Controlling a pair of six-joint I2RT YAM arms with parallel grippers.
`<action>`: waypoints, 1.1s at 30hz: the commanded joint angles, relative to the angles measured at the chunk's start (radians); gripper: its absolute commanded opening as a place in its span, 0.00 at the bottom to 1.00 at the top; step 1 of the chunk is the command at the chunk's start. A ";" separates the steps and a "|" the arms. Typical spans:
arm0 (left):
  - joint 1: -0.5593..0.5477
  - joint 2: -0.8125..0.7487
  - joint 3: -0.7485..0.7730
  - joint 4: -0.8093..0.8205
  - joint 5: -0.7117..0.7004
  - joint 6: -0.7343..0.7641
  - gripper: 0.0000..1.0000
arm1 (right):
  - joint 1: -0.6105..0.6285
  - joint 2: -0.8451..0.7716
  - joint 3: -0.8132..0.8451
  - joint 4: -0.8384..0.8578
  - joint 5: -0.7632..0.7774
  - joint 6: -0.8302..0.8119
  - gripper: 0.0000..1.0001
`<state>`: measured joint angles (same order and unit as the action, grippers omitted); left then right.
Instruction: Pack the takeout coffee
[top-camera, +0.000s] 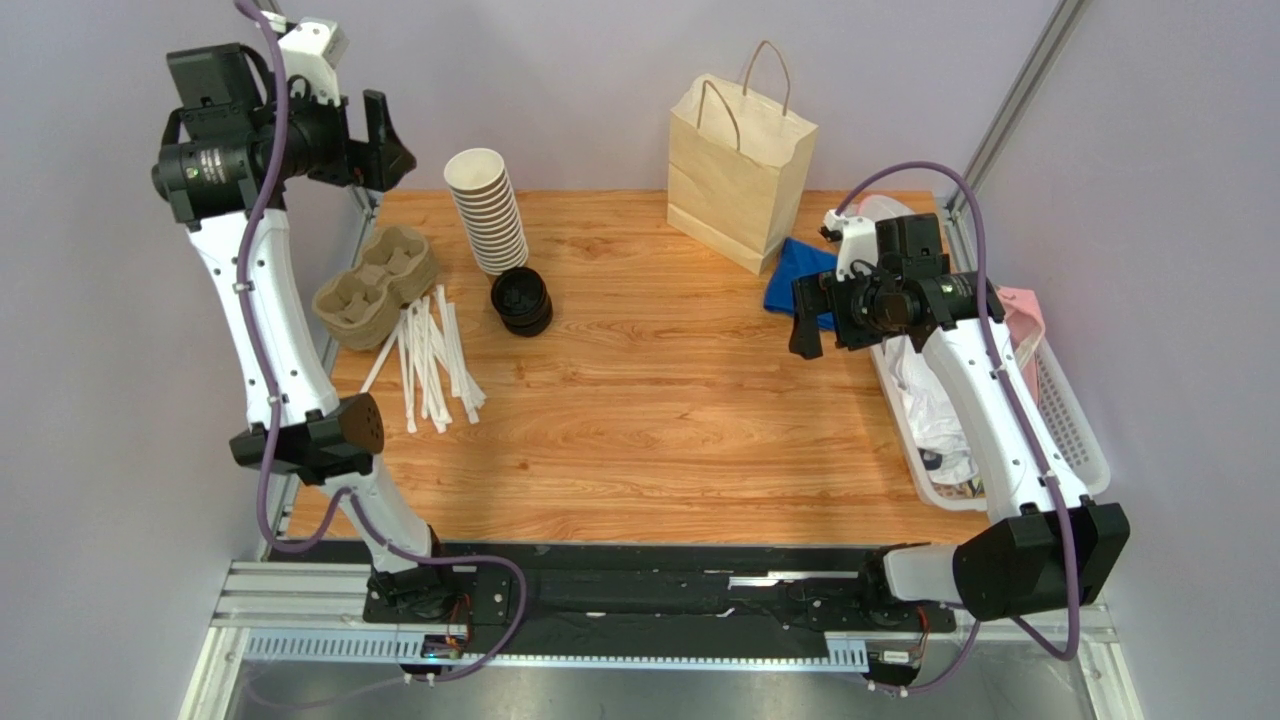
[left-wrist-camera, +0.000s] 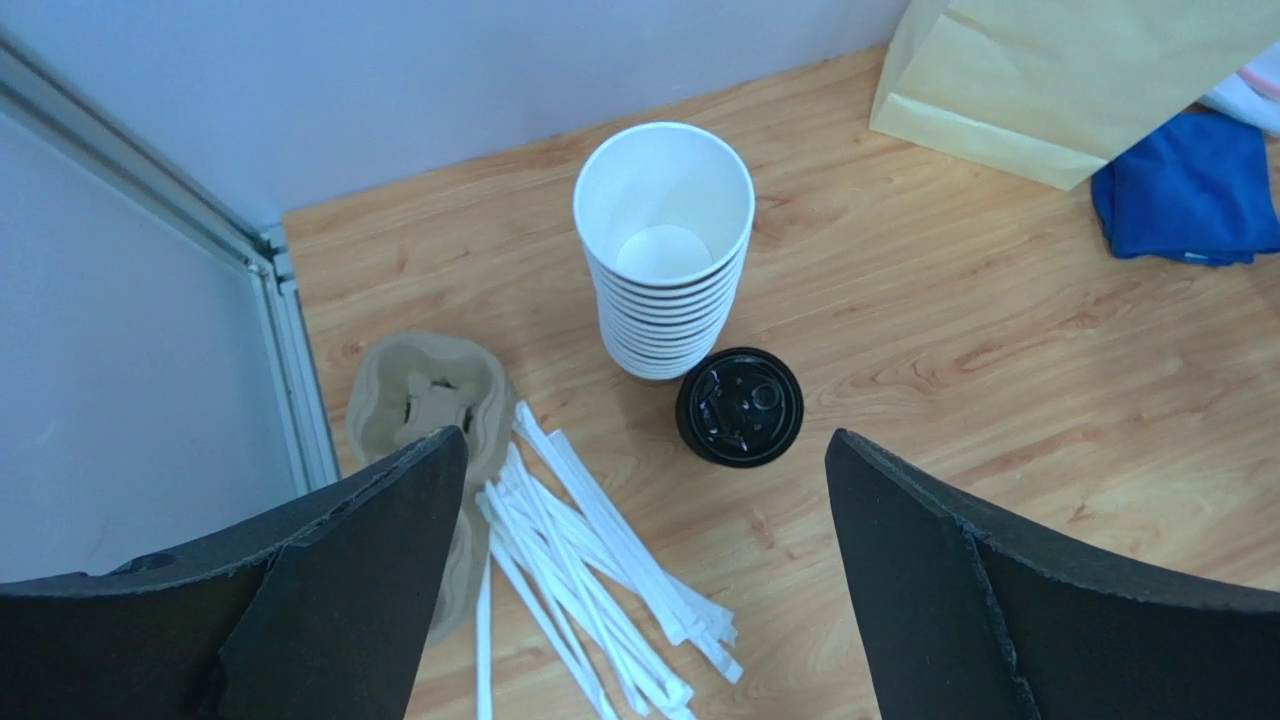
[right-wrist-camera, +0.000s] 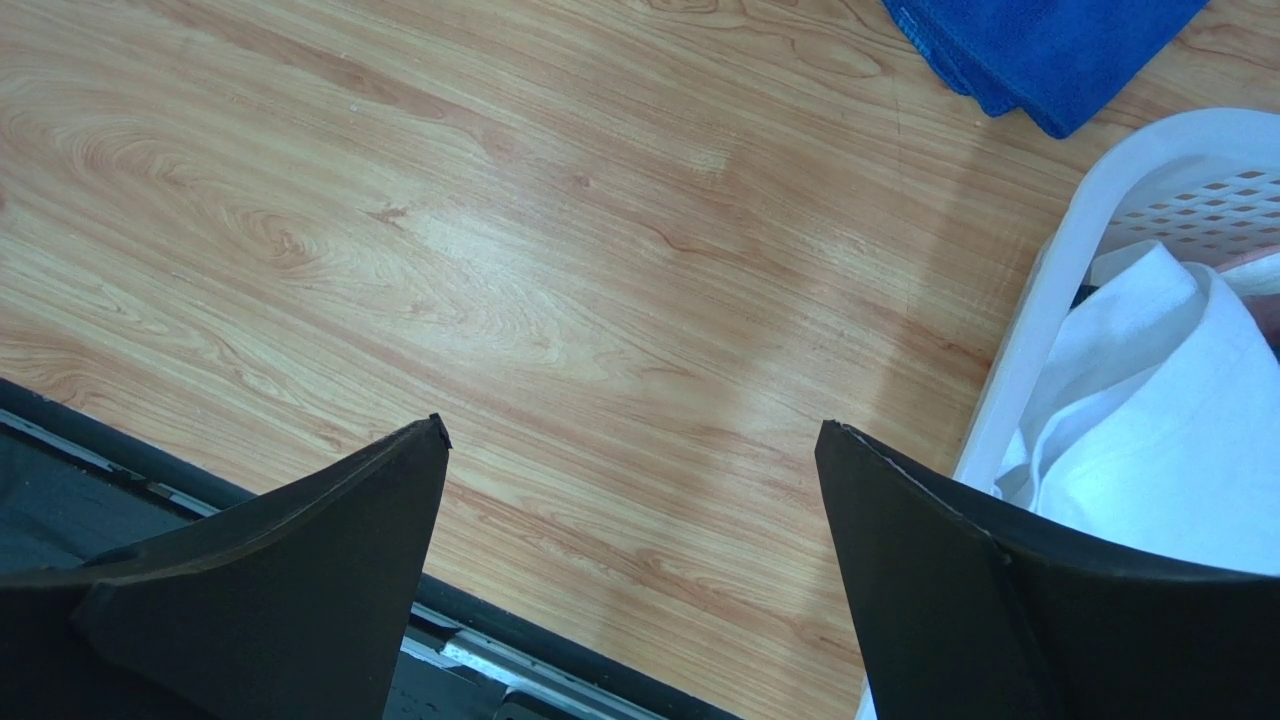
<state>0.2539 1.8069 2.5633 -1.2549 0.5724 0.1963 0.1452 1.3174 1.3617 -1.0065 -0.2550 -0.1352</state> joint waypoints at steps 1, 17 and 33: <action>-0.062 0.049 0.031 0.083 -0.012 -0.006 0.96 | -0.002 0.008 0.051 -0.004 -0.003 -0.021 1.00; -0.208 0.207 -0.032 0.279 -0.118 0.002 0.68 | -0.002 0.042 0.048 -0.009 -0.004 -0.024 1.00; -0.226 0.301 -0.045 0.287 -0.123 0.002 0.54 | -0.004 0.052 0.043 -0.009 0.010 -0.026 1.00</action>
<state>0.0338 2.0892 2.5084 -1.0008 0.4355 0.1856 0.1452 1.3697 1.3701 -1.0142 -0.2535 -0.1471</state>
